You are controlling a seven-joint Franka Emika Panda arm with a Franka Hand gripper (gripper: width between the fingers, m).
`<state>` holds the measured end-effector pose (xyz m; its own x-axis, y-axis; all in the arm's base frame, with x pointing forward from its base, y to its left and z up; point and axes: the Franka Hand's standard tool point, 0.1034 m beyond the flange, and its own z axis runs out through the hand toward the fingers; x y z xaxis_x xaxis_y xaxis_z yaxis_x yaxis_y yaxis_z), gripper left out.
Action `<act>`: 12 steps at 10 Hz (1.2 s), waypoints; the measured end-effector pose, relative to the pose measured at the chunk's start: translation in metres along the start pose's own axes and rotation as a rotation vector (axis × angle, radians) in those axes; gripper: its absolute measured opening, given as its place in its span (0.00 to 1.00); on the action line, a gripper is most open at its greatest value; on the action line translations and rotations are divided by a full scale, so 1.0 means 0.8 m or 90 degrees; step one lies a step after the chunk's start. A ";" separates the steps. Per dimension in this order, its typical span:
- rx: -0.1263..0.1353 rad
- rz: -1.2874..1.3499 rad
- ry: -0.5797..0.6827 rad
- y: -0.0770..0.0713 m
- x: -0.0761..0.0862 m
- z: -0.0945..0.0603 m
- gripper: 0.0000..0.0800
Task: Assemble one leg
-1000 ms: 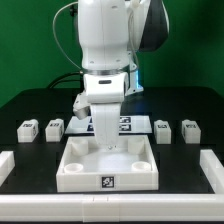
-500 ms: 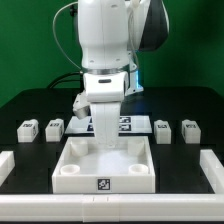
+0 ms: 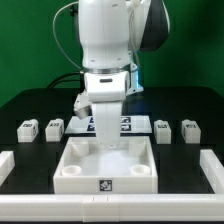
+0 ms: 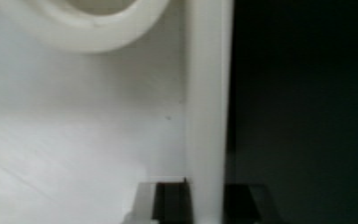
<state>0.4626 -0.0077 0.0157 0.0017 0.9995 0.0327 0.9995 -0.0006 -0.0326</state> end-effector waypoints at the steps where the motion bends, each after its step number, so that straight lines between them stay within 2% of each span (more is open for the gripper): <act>1: -0.001 -0.003 0.005 0.010 0.017 -0.002 0.08; 3: -0.011 0.014 0.017 0.042 0.052 -0.005 0.08; 4: -0.009 0.011 0.023 0.049 0.064 0.000 0.08; 6: 0.024 0.015 0.024 0.050 0.072 0.007 0.08; 7: 0.033 0.017 0.023 0.050 0.073 0.007 0.08; 8: 0.034 0.022 0.023 0.050 0.076 0.007 0.08; 10: 0.035 0.042 0.026 0.048 0.098 0.008 0.08; 12: 0.034 0.053 0.024 0.048 0.100 0.008 0.08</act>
Offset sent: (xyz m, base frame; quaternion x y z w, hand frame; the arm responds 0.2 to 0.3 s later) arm 0.0484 0.0518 -0.0014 -0.0252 0.0295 0.0135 0.9992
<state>0.5006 0.0722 0.0108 0.0875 0.9940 0.0656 0.9926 -0.0814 -0.0903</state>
